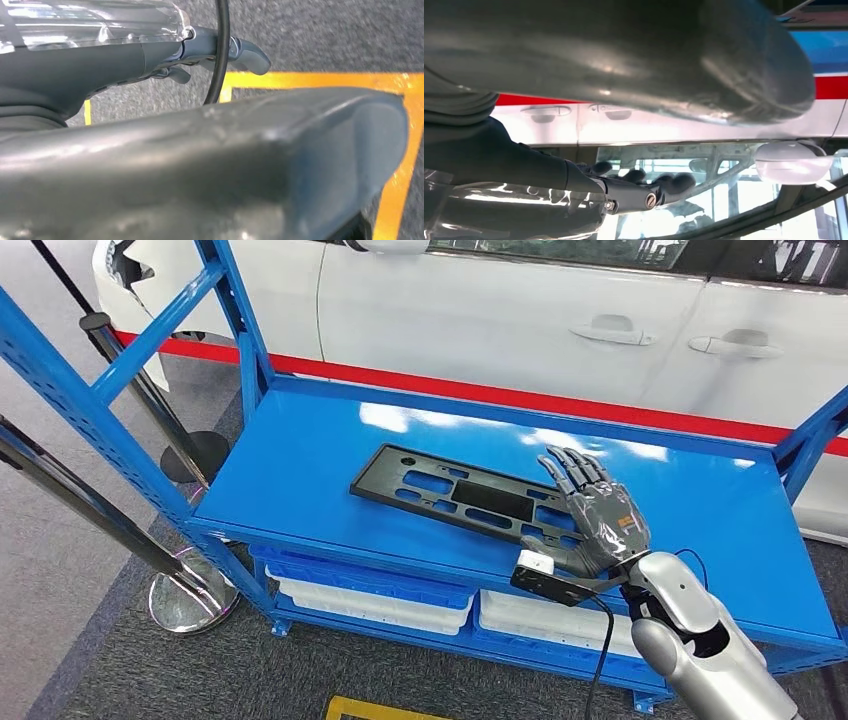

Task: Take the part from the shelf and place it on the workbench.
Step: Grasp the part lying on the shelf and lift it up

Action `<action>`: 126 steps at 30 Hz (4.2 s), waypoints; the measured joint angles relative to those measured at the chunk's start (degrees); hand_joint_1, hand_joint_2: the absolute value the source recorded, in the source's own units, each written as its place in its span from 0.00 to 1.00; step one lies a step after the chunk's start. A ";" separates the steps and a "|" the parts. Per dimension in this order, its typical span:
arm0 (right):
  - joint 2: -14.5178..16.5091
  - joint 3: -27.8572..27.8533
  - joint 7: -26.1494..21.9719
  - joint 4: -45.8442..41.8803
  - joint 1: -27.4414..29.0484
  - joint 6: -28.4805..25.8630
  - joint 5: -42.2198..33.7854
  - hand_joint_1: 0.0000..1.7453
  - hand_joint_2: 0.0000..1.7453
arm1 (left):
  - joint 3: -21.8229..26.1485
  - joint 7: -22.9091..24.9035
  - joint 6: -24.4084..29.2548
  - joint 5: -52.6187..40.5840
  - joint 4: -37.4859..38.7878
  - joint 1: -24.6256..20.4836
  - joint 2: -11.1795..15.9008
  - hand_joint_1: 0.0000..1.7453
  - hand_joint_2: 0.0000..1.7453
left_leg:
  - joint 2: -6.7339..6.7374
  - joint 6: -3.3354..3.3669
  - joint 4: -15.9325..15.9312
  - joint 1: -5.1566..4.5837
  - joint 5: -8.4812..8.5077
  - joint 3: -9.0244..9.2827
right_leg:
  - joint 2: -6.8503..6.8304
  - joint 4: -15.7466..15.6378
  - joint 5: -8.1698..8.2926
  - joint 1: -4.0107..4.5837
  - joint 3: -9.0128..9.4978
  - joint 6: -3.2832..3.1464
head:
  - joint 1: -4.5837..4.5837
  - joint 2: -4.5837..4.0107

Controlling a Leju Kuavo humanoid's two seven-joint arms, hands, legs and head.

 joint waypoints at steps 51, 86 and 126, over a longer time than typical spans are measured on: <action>-6.81 4.23 6.44 -3.25 6.07 11.24 4.58 0.00 1.00 | 0.50 0.87 0.00 0.02 0.01 -0.10 -0.42 0.00 0.00 | 0.05 -0.58 -1.38 0.50 -2.05 3.13 | 0.34 0.46 2.85 -0.53 -3.62 0.37 | 0.00 0.00; 2.55 8.22 9.82 12.08 -3.28 10.10 9.66 0.90 1.00 | 0.95 0.25 0.24 0.57 0.01 -0.12 -1.36 0.00 0.00 | 0.05 -0.59 -1.35 0.50 -2.05 3.20 | 0.27 0.46 2.85 -0.53 -3.54 0.37 | 0.00 0.00; 3.08 4.44 8.64 12.00 -1.31 7.22 9.16 1.00 1.00 | 2.33 -1.19 -0.13 2.26 0.00 -0.11 -1.36 0.00 1.00 | 0.05 -0.58 -1.32 0.50 -2.05 3.21 | 0.27 0.46 2.85 -0.53 -3.50 0.37 | 0.00 0.00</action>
